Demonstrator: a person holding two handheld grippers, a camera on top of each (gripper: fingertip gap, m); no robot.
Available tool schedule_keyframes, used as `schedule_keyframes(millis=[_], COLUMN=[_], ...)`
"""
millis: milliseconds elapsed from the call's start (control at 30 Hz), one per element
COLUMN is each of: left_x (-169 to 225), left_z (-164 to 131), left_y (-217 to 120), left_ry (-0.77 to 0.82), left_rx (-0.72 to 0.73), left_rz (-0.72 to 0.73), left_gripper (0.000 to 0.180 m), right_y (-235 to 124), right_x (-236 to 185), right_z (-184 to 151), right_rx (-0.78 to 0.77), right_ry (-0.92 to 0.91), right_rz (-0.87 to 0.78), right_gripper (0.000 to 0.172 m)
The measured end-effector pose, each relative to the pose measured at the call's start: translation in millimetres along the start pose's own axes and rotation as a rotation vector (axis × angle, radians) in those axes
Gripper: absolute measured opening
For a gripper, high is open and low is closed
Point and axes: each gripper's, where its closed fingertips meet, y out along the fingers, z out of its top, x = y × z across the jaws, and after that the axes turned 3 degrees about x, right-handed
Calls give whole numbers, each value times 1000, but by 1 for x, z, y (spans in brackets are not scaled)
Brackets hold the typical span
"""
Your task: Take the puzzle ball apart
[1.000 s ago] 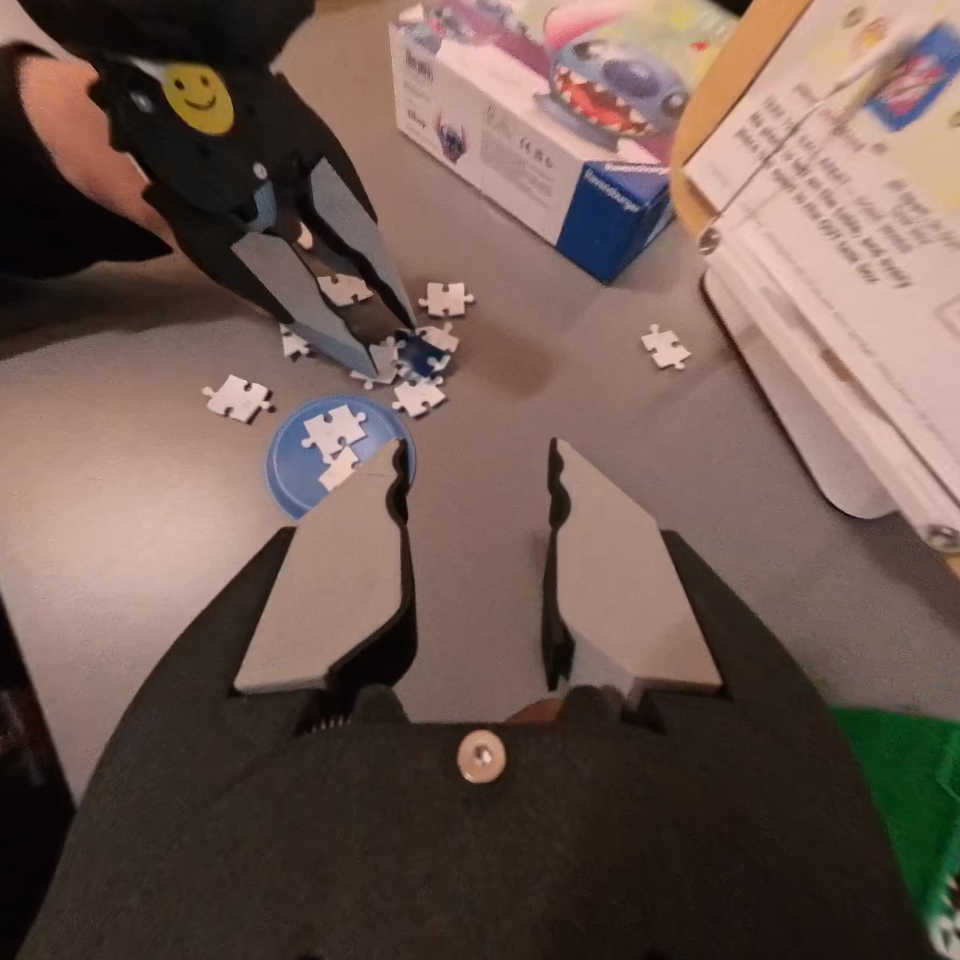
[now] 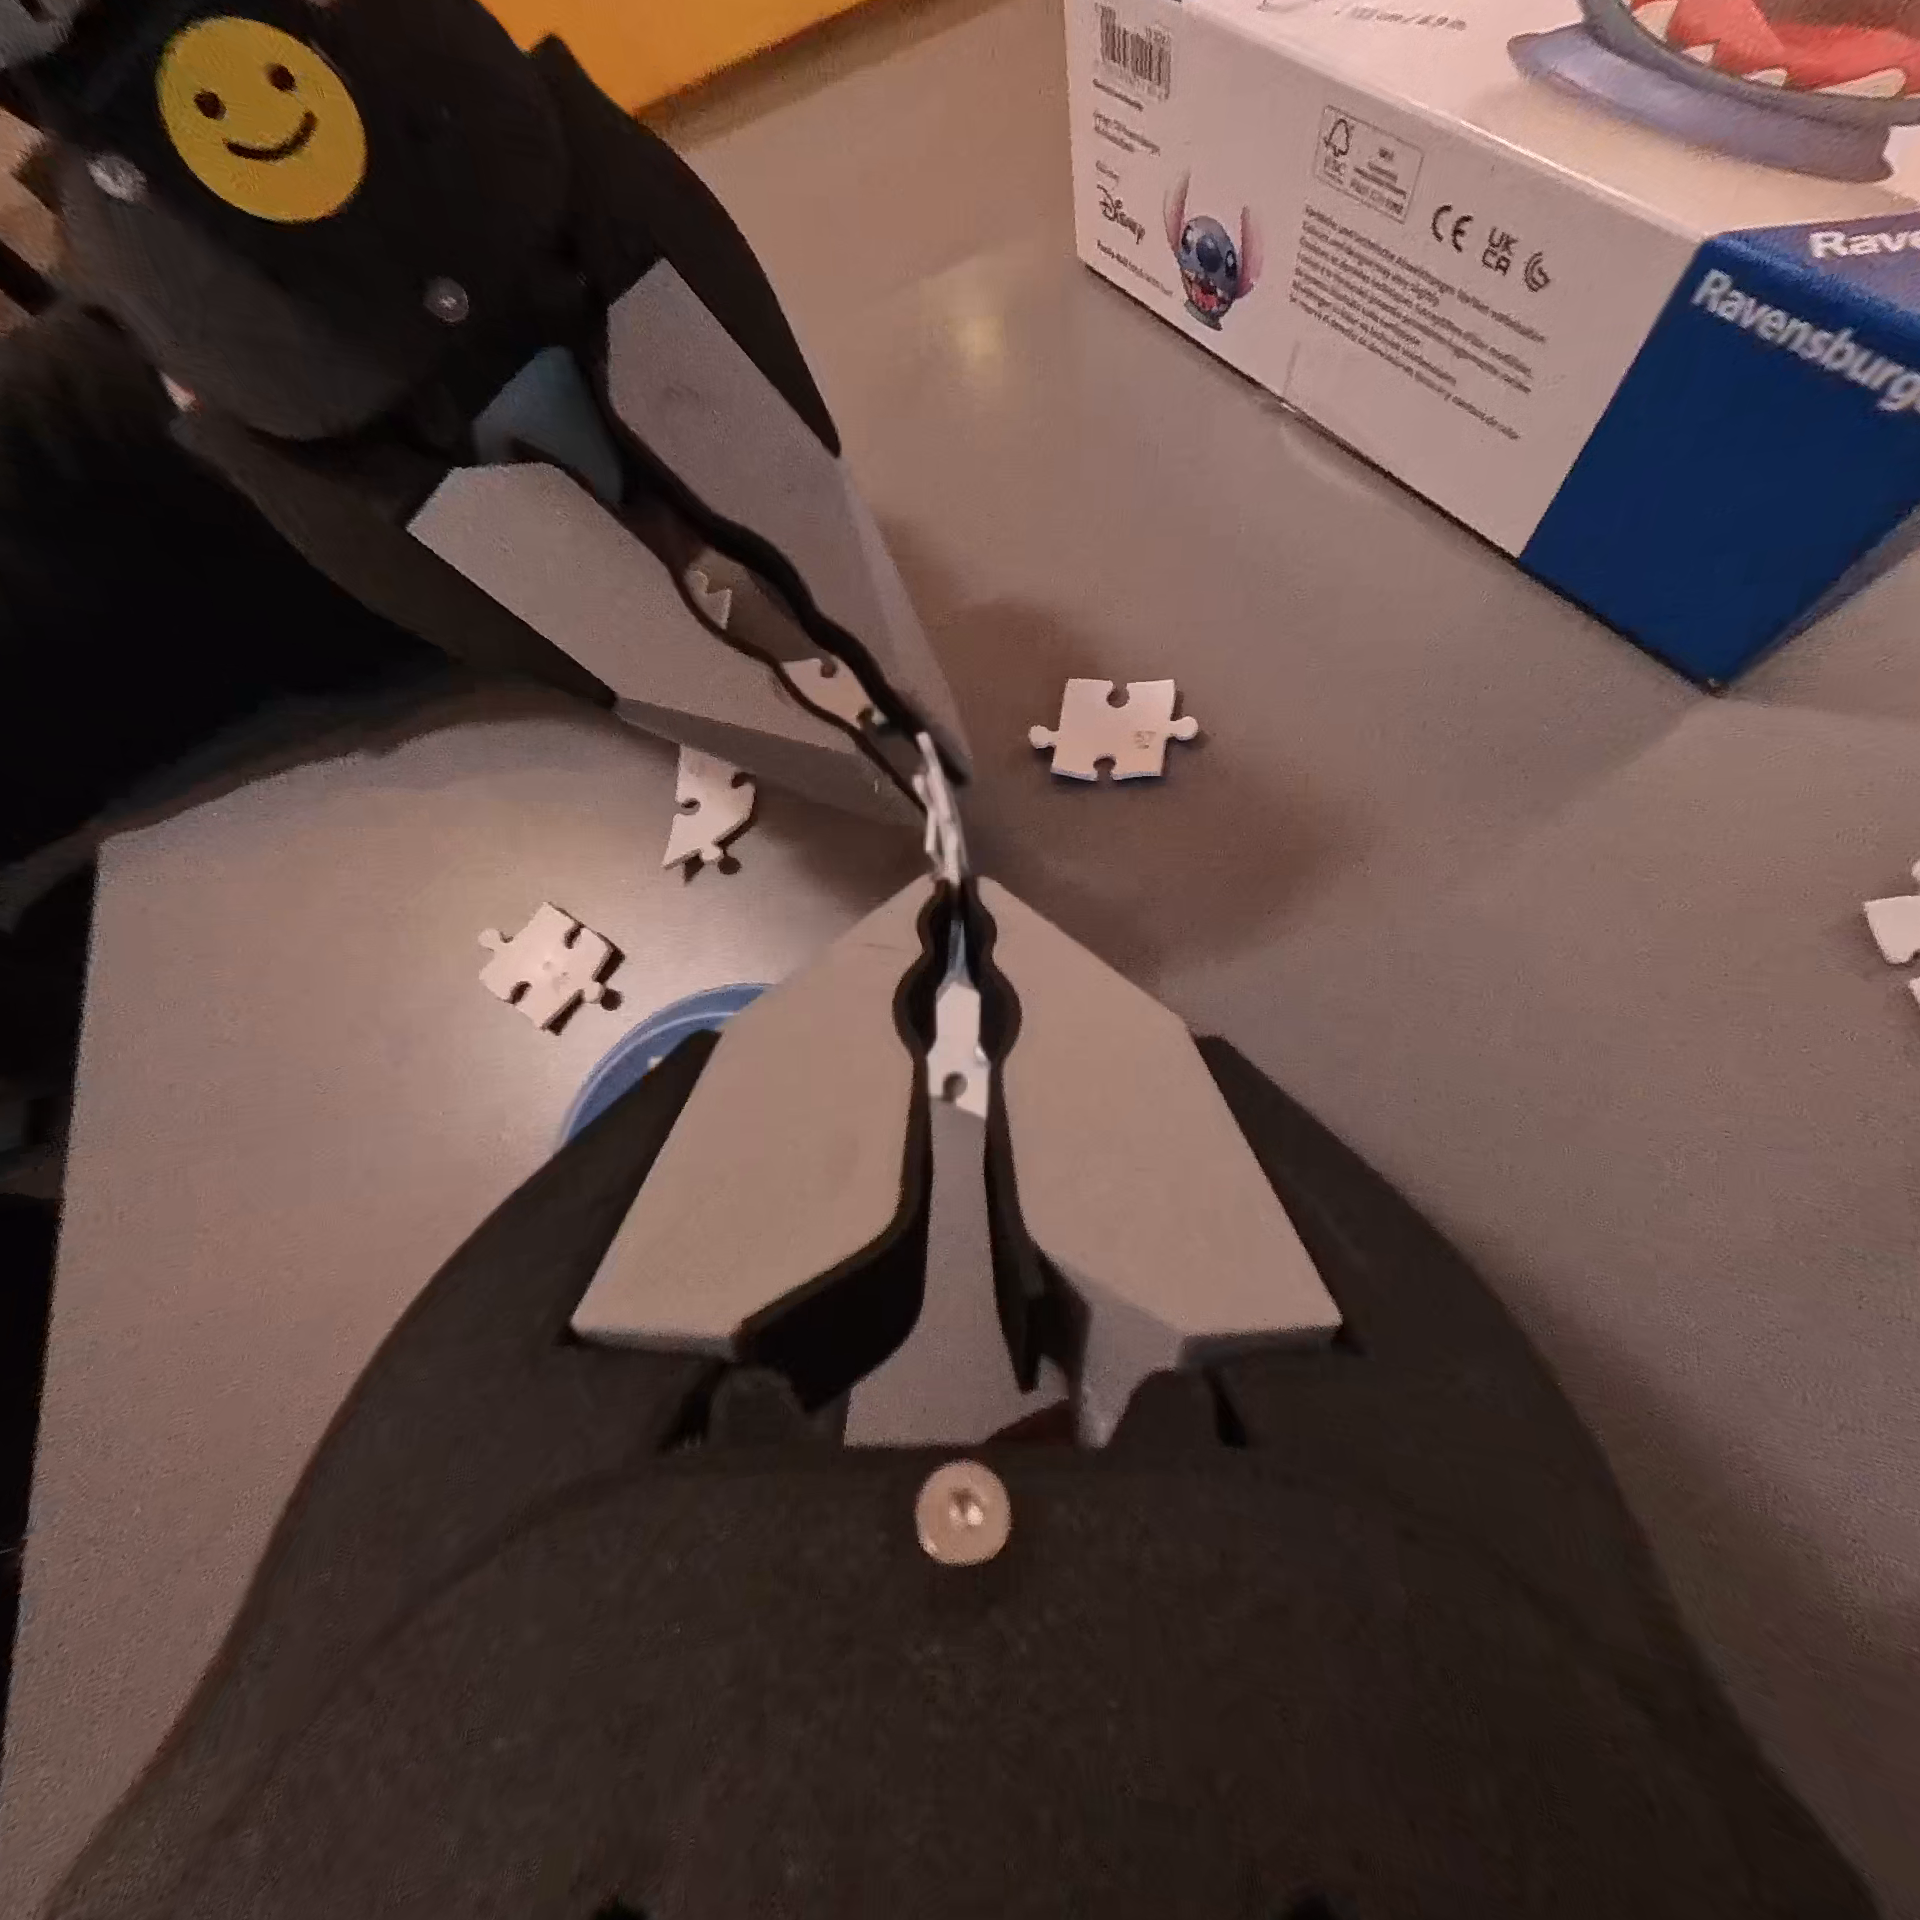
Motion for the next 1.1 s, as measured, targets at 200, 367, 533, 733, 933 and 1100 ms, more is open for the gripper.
schedule_keyframes(millis=[200,367,533,733,933,1100], left_x=[20,21,20,24,45,55], left_z=[14,22,29,31,43,50], left_y=[3,-2,4,3,1,-1], left_ry=[-94,-72,-103,-61,25,80], left_rx=[81,111,102,133,196,227], left_rz=[-143,-123,-73,-91,-101,-105], left_gripper=[14,0,0,0,0,0], right_y=[-7,-19,-18,-58,-133,-324], right_x=[-17,-11,-5,24,-37,11], right_z=[10,20,15,34,46,24], right_rx=[83,158,108,170,285,257], right_ry=[70,84,-51,-72,-129,-93], right_rz=[112,83,-54,-370,-379,-962], right_gripper=[0,0,0,0,0,0])
